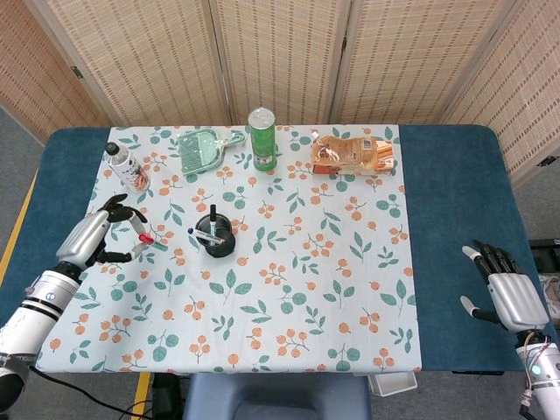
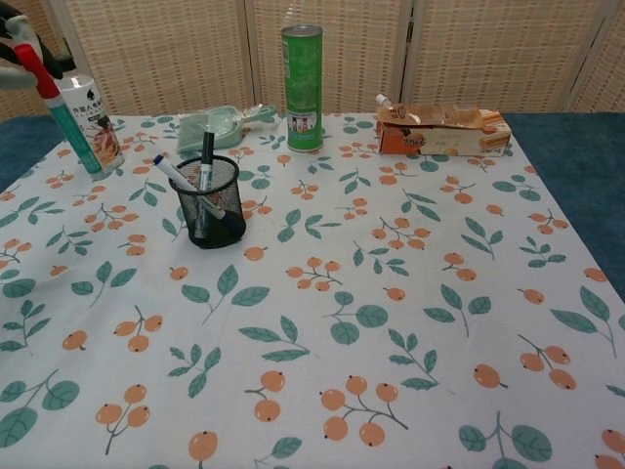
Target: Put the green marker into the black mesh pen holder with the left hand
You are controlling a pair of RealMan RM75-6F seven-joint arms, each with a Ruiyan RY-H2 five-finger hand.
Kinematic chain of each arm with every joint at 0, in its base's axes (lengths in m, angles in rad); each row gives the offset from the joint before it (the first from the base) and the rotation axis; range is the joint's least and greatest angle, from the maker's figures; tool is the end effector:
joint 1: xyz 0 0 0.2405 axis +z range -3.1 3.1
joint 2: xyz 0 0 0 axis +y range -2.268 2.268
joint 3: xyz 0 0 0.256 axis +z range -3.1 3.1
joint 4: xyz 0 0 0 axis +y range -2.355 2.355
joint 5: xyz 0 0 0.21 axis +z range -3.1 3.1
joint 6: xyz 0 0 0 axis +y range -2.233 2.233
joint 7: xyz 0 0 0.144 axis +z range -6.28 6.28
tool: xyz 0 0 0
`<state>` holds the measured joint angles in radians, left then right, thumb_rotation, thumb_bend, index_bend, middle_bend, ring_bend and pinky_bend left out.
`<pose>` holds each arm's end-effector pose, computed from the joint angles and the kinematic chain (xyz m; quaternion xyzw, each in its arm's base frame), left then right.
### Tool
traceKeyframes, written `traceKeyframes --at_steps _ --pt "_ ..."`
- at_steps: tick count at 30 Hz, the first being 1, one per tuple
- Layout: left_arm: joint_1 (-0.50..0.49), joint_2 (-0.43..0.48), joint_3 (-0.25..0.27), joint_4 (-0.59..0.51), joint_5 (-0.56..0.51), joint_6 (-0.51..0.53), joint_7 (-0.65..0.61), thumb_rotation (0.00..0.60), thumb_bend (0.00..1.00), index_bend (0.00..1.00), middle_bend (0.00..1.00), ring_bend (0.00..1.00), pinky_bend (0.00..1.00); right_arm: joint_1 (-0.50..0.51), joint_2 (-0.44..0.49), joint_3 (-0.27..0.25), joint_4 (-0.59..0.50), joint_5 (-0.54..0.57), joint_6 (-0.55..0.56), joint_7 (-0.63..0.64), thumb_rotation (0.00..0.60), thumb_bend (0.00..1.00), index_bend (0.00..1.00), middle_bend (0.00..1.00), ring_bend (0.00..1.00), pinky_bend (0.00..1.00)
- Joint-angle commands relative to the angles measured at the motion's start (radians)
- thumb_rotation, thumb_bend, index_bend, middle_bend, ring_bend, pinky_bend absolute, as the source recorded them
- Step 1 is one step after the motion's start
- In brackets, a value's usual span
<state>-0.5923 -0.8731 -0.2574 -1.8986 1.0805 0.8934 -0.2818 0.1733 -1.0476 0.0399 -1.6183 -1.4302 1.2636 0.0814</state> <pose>-0.1787 0.3281 0.1710 -0.5917 -0.5474 -0.4477 0.3870 -0.3217 -0.2045 0.1567 0.6215 -0.4485 0.3379 0.5463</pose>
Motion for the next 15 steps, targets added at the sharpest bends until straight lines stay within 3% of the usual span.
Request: traceKeyframes --at_steps 1,12,14,15 --pt "0.0 0.006 -0.004 0.008 -0.017 0.004 0.009 0.6 0.45 0.64 0.39 0.02 0.15 0.007 -0.004 0.002 -0.005 0.002 -0.008 -0.01 0.6 0.3 0.07 0.0 0.0 0.0" --pt "0.002 0.066 -0.024 0.032 -0.005 -0.056 -0.066 0.6 0.46 0.65 0.41 0.02 0.15 0.036 -0.041 0.016 -0.018 0.052 -0.051 -0.099 0.6 0.3 0.07 0.0 0.0 0.0" --pt "-0.022 0.115 0.003 0.032 0.027 -0.101 0.038 0.6 0.47 0.64 0.41 0.03 0.15 0.037 -0.041 0.016 -0.017 0.057 -0.054 -0.101 0.6 0.3 0.07 0.0 0.0 0.0" --pt "-0.029 0.119 0.006 0.027 0.037 -0.061 0.124 0.6 0.47 0.64 0.41 0.03 0.15 0.036 -0.04 0.015 -0.017 0.057 -0.054 -0.099 0.6 0.3 0.07 0.0 0.0 0.0"
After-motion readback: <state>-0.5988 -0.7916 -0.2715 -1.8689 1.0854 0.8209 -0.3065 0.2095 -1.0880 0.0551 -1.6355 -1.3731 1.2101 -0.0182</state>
